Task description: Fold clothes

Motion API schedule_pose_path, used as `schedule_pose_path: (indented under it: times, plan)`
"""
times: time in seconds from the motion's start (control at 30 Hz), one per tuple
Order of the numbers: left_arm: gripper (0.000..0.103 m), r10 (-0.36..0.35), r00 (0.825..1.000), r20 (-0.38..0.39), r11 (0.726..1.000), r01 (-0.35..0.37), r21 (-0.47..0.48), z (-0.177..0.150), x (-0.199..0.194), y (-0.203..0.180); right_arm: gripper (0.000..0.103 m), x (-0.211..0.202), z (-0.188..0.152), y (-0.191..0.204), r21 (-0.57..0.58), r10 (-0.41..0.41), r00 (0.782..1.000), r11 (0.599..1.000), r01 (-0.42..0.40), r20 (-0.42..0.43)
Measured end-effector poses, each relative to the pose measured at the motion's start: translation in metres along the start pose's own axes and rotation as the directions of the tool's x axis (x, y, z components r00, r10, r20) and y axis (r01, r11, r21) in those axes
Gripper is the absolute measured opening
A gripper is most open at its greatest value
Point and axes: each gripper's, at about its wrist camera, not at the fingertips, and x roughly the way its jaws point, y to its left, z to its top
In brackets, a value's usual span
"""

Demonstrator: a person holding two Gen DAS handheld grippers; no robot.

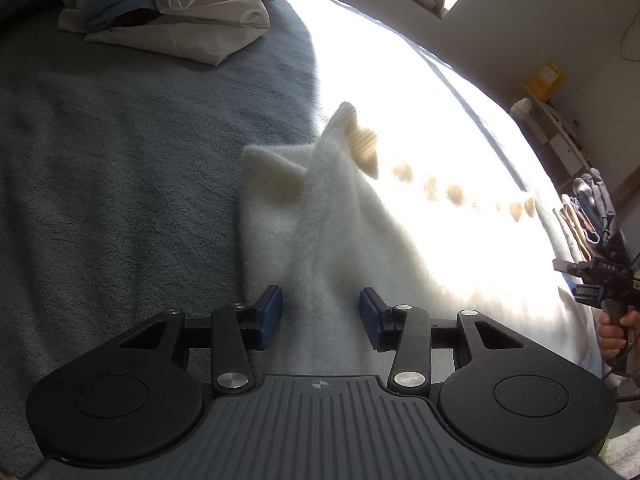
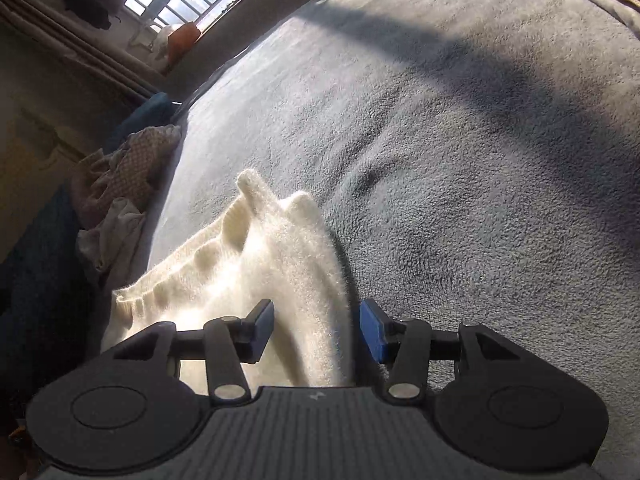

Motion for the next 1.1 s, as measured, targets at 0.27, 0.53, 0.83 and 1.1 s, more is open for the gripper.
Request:
schedule_pose_path:
  times: [0.27, 0.53, 0.83, 1.1]
  plan:
    - [0.033, -0.023, 0.999, 0.035, 0.999, 0.022, 0.04, 0.008, 0.005, -0.008, 0.03, 0.0, 0.002, 0.009, -0.076, 0.017, 1.0, 0.997, -0.015, 0.025]
    - [0.015, -0.033, 0.997, 0.07, 0.999, 0.033, 0.005, 0.007, 0.004, -0.004, 0.014, -0.003, 0.003, 0.015, -0.124, -0.008, 0.998, 0.992, 0.016, 0.061]
    - [0.009, -0.077, 0.991, 0.106, 0.984, 0.093, -0.153, -0.005, -0.031, 0.017, 0.011, -0.017, 0.007, 0.033, -0.18, 0.054, 0.995, 0.983, -0.038, 0.085]
    - [0.01, -0.035, 0.998, 0.044, 0.984, 0.042, -0.172, -0.016, -0.009, 0.032, 0.01, 0.011, 0.004, 0.021, -0.181, -0.013, 0.999, 0.983, 0.019, 0.037]
